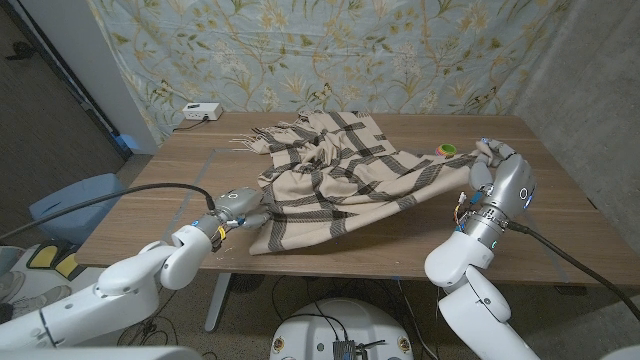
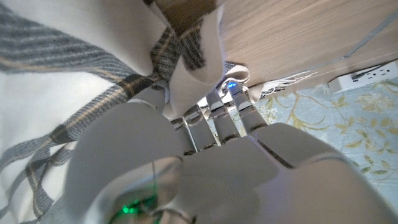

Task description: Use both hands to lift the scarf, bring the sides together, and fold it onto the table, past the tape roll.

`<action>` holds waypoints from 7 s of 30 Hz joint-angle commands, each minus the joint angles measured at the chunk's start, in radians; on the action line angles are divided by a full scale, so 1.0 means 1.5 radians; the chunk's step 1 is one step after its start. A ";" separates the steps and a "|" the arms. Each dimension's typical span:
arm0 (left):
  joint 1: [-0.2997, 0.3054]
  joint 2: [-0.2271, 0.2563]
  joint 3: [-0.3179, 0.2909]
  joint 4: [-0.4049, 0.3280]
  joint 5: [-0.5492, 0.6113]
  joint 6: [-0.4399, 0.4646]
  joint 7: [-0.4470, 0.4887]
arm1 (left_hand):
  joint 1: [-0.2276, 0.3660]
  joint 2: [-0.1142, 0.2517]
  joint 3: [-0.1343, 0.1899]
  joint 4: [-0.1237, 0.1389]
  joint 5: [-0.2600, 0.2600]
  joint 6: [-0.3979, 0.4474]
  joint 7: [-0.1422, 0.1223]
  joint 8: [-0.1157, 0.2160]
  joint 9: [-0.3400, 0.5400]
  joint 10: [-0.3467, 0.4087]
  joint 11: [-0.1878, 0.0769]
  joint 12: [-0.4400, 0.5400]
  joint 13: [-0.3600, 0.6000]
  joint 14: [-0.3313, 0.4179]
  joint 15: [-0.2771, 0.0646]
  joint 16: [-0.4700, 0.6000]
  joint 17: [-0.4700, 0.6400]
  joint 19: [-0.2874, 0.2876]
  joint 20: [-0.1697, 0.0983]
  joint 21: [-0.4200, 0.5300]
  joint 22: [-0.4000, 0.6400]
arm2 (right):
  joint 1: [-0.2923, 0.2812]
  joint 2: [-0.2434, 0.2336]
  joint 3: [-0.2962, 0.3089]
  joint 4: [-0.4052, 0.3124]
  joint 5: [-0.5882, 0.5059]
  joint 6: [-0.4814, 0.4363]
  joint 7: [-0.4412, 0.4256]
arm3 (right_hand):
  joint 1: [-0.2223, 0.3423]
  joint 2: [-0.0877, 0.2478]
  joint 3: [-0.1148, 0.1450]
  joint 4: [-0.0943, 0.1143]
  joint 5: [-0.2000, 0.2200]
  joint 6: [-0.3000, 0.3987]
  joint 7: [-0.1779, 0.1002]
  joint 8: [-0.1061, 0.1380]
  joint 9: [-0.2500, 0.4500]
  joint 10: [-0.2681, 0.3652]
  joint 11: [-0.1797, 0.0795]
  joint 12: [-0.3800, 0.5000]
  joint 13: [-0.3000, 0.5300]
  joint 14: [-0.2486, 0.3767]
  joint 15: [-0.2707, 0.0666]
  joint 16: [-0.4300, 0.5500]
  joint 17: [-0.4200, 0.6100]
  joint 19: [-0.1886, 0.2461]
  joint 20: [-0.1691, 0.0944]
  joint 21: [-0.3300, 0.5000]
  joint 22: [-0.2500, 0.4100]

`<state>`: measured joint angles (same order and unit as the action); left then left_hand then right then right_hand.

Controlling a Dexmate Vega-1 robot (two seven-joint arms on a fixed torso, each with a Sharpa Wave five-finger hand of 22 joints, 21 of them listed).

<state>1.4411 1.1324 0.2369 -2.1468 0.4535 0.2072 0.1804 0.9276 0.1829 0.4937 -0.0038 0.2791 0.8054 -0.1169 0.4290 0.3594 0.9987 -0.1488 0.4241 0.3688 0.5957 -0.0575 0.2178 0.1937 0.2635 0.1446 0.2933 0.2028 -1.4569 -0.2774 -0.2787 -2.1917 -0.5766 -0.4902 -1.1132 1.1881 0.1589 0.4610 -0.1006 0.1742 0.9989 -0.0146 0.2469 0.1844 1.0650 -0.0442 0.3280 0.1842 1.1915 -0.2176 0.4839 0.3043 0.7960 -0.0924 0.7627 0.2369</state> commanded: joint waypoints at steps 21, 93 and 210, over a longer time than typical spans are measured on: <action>-0.119 -0.175 -0.125 0.200 -0.856 -0.455 -0.449 | 0.019 -0.001 0.022 0.012 0.020 0.032 0.058 0.075 0.066 0.013 0.003 0.071 0.082 0.048 -0.100 -0.006 0.008 0.025 -0.006 0.022 0.011 | 0.050 -0.033 0.053 0.048 0.110 0.199 0.051 | -0.004 0.008 0.004 -0.005 0.003 0.006 -0.003 -0.008 0.003 0.016 0.014 -0.015 0.003 -0.001 -0.005 -0.008 0.006 -0.015 -0.040 0.016 -0.003; -0.222 -0.208 -0.146 0.051 -0.226 -0.002 0.191 | 0.024 -0.015 0.053 0.016 0.019 0.028 0.061 0.100 0.109 0.003 -0.002 0.124 0.144 0.053 -0.100 -0.018 0.006 0.023 -0.008 0.042 0.017 | 0.671 0.009 -0.150 0.672 0.291 0.387 0.122 | -0.011 0.009 0.008 -0.010 0.002 0.012 -0.002 -0.021 0.004 0.027 0.015 -0.048 0.007 -0.002 -0.005 -0.017 0.018 -0.035 -0.043 0.055 -0.010; -0.569 -0.080 0.330 0.058 -0.061 0.501 -0.156 | -0.249 -0.163 -0.210 0.004 -0.051 -0.418 0.030 -0.166 -0.111 -0.510 0.095 -0.157 -0.086 -0.250 0.080 -0.025 -0.003 -0.101 0.046 0.034 0.004 | 0.766 -0.147 -0.403 0.668 0.215 0.211 0.588 | -0.386 -0.003 -0.130 0.097 0.004 -0.272 -0.030 -0.039 0.006 -0.358 0.064 -0.091 0.017 -0.459 0.124 -0.161 0.020 -0.291 0.094 -0.014 -0.042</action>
<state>0.5769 0.9460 0.7136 -2.0032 0.3959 1.0079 0.0362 0.5489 -0.0514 0.1814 0.0043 0.1963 0.1865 -0.0708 0.1732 0.1906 0.2422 -0.0075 0.1846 0.2369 0.2264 0.0642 0.1773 0.1885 0.1195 0.2126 0.3475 0.2091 -0.2254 -0.4401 -0.8989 -1.0470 -0.1826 -0.1115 -0.3004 0.6218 0.1563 0.2667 0.0370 0.1772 0.5992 -0.0594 0.1919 0.1908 0.5369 0.0503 0.1965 0.2070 0.5117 -0.0320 0.2437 0.3338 0.3658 0.0483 0.7468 0.1722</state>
